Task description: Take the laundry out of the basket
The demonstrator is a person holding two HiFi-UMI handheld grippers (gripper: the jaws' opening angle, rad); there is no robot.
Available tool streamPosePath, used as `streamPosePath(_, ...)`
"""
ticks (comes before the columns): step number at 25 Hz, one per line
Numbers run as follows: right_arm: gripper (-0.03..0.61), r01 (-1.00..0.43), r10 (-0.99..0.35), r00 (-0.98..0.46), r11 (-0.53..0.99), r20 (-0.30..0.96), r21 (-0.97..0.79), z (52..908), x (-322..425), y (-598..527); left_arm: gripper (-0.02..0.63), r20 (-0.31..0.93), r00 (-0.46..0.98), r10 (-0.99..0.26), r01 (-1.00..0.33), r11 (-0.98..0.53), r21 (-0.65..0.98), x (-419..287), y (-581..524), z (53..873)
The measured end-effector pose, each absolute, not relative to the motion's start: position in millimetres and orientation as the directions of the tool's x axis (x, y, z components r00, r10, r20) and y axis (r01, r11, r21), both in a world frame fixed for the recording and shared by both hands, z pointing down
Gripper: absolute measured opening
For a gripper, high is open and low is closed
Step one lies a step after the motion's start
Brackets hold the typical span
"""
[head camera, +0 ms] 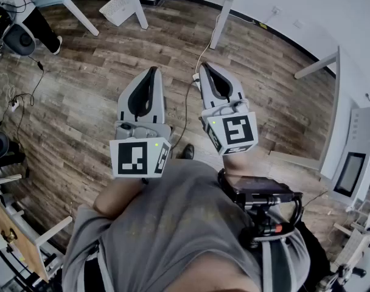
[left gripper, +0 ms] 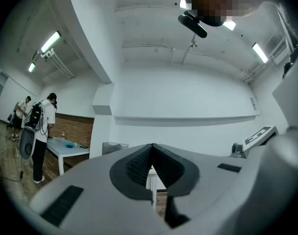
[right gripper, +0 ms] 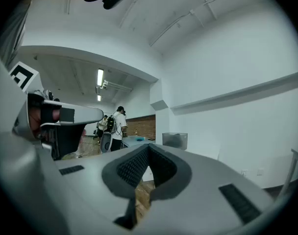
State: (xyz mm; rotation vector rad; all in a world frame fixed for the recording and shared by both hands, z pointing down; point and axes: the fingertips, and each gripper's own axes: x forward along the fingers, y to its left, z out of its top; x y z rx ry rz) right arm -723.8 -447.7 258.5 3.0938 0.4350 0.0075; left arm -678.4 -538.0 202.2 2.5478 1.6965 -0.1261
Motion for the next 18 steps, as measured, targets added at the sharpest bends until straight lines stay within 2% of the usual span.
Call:
streamPosePath(10,0.006,0.267,0.267,0.963,-0.964,0.032,0.004,270,-721,-443,0.009,-0.075,0.392,0.917,0.92,-0.391,0.023,-676,-532,213)
streamPosePath(18,0.008,0.255,0.253,0.967,-0.966,0.032,-0.037,280,-673,-428,0.009,-0.058,0.377,0.925,0.926,-0.375,0.039,-624,-512,225)
